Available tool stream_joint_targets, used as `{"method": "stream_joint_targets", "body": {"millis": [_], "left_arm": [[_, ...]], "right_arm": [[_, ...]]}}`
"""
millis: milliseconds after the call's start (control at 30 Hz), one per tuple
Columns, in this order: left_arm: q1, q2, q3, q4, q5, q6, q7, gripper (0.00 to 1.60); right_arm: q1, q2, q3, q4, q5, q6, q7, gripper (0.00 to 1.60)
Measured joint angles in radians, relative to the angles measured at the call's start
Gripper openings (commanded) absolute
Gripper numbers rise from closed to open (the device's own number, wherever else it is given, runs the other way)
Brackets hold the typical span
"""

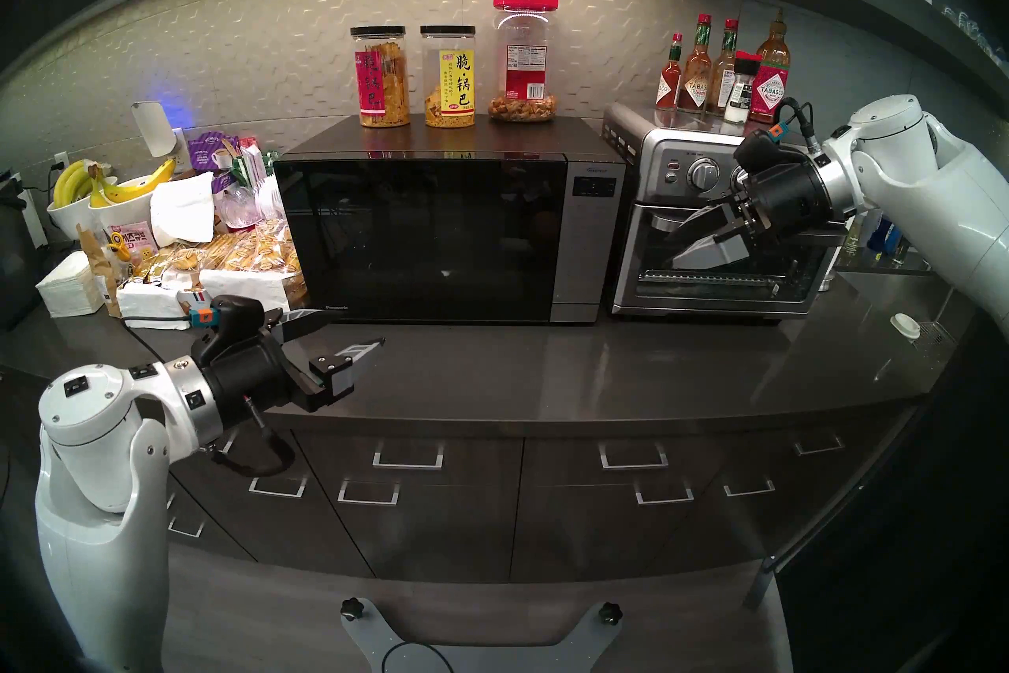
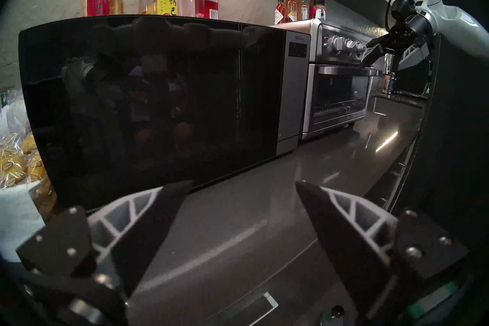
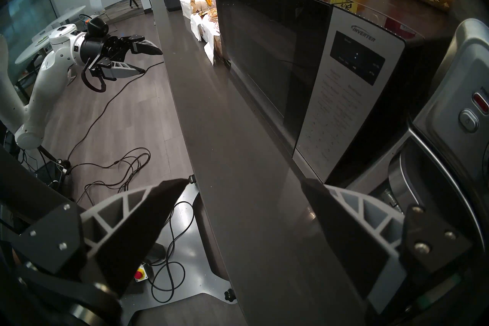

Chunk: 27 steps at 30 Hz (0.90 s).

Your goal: Open the microwave, put the plate inside, and close the door

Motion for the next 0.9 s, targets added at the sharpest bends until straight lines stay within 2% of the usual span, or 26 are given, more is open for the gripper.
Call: {"method": "stream_joint_targets", "body": {"millis": [200, 400, 900], "left_arm": [[0.075, -0.027, -0.061, -0.003, -0.027, -0.108, -0.04, 1.6], [0.12, -0.05, -0.092, -0.004, -0.049, -0.174, -0.067, 1.6], [0.152, -0.083, -0.126, -0.005, -0.093, -0.192, -0.109, 1.6]], "right_arm": [[0.001, 0.0, -0.001, 0.003, -0.001, 0.0, 0.0, 1.6], [0.002, 0.0, -0.002, 0.008, -0.002, 0.0, 0.0, 1.6], [0.005, 0.0, -0.006, 0.013, -0.002, -0.001, 0.001, 1.6]]}}
